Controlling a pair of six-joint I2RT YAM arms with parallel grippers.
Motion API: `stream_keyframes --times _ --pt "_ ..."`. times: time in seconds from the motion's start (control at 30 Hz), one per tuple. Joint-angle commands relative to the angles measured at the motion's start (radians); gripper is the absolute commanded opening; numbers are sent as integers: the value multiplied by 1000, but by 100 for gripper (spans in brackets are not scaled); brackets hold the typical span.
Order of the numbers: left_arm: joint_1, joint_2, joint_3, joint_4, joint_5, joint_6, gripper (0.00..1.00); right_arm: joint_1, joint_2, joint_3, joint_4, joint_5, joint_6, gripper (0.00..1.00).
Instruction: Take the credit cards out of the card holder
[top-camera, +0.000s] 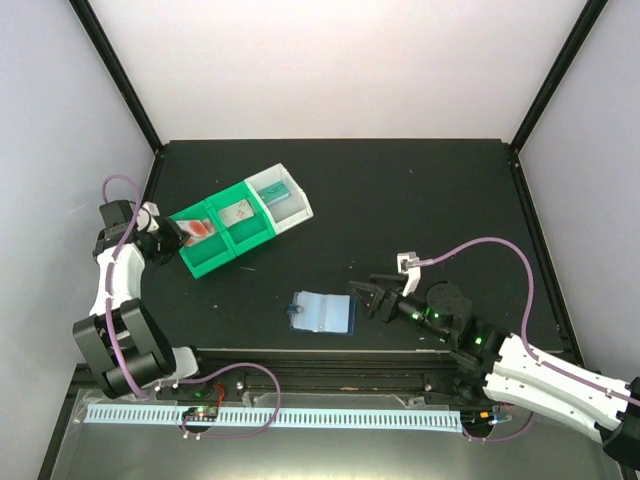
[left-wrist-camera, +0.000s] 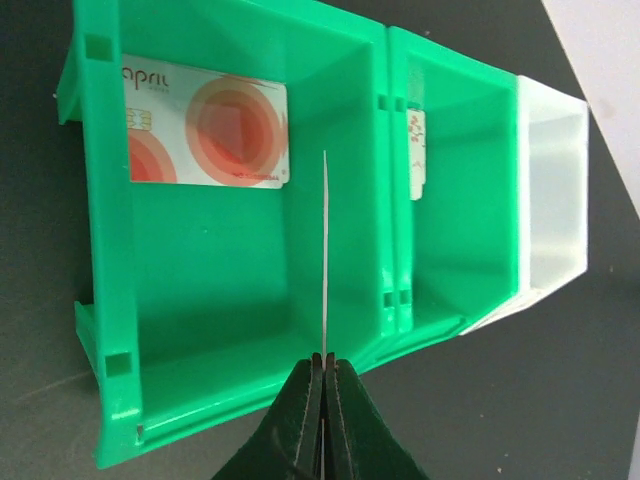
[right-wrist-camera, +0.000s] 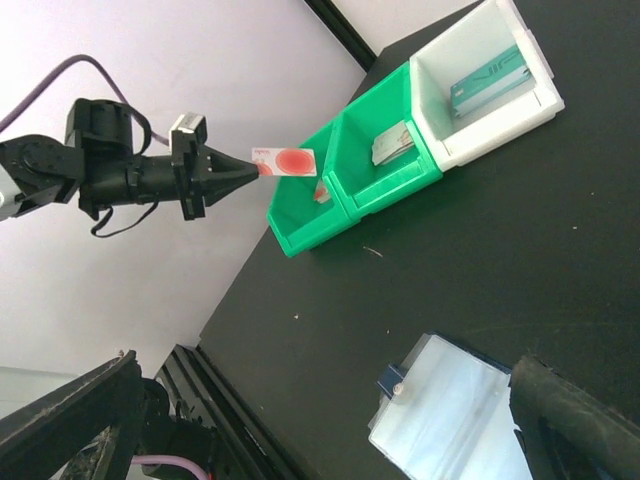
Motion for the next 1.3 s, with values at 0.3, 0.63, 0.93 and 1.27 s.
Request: stream_keyframes --times 0.3,0.63,0.93,1.27 --pt "6 179 112 82 -27 -35 2 -3 -29 65 -40 91 -74 100" --pt "-1 304 171 102 -17 -57 1 -2 -7 86 -50 110 -104 100" --pt "-39 346 227 84 -98 -37 2 -2 -4 90 -50 136 -113 100" --pt "-53 382 241 72 -134 -42 4 -2 -2 88 -51 144 -116 100"
